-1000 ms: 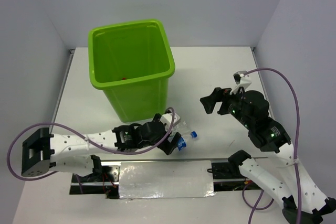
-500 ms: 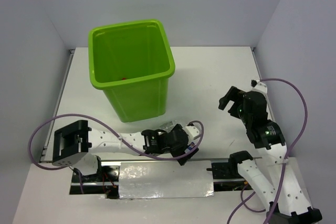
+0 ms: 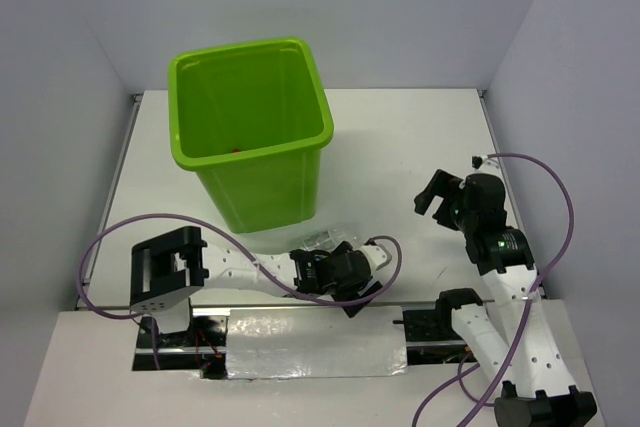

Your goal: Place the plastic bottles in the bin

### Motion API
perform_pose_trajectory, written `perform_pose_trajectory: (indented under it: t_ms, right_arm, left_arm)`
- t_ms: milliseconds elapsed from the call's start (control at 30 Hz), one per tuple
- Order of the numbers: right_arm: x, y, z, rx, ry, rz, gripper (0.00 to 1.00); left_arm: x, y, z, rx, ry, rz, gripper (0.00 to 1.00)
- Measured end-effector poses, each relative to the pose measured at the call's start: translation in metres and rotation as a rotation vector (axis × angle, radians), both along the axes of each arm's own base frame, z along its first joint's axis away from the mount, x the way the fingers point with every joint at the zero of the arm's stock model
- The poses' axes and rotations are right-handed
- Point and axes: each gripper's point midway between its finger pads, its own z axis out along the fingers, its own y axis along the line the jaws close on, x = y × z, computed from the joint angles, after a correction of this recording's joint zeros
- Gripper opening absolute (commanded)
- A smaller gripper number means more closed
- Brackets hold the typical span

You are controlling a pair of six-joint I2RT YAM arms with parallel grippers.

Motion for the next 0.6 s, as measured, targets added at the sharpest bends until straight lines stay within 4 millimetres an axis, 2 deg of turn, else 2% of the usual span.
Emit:
perform_pose_trajectory:
  t_ms: [133, 200, 267, 400, 567, 600]
  right_arm:
    - [0.000, 0.000, -0.002, 0.000, 0.003, 0.006, 1.00]
    - [0.000, 0.000, -0.002, 0.000, 0.001, 0.004, 1.00]
    - [0.000, -0.002, -0.002, -0.004, -0.001, -0.003, 1.00]
    - [0.001, -0.010, -0.002, -0.023, -0.003, -0.047, 1.00]
    - [0.002, -0.019, -0.002, -0.037, 0.000, -0.086, 1.00]
    - [0.002, -0.020, -0.003, -0.039, 0.002, -0.092, 1.00]
  left_arm:
    - [0.001, -0.009, 0.007, -0.026, 0.005, 0.016, 0.97]
    - [0.003, -0.013, 0.011, -0.034, 0.000, 0.024, 0.89]
    - [0.007, -0.018, 0.012, -0.029, -0.005, 0.042, 0.73]
    - [0.012, -0.027, 0.014, -0.017, -0.013, 0.063, 0.51]
    - [0.012, -0.020, 0.015, 0.003, -0.015, 0.066, 0.39]
    - [0.011, -0.019, 0.019, 0.002, -0.016, 0.064, 0.31]
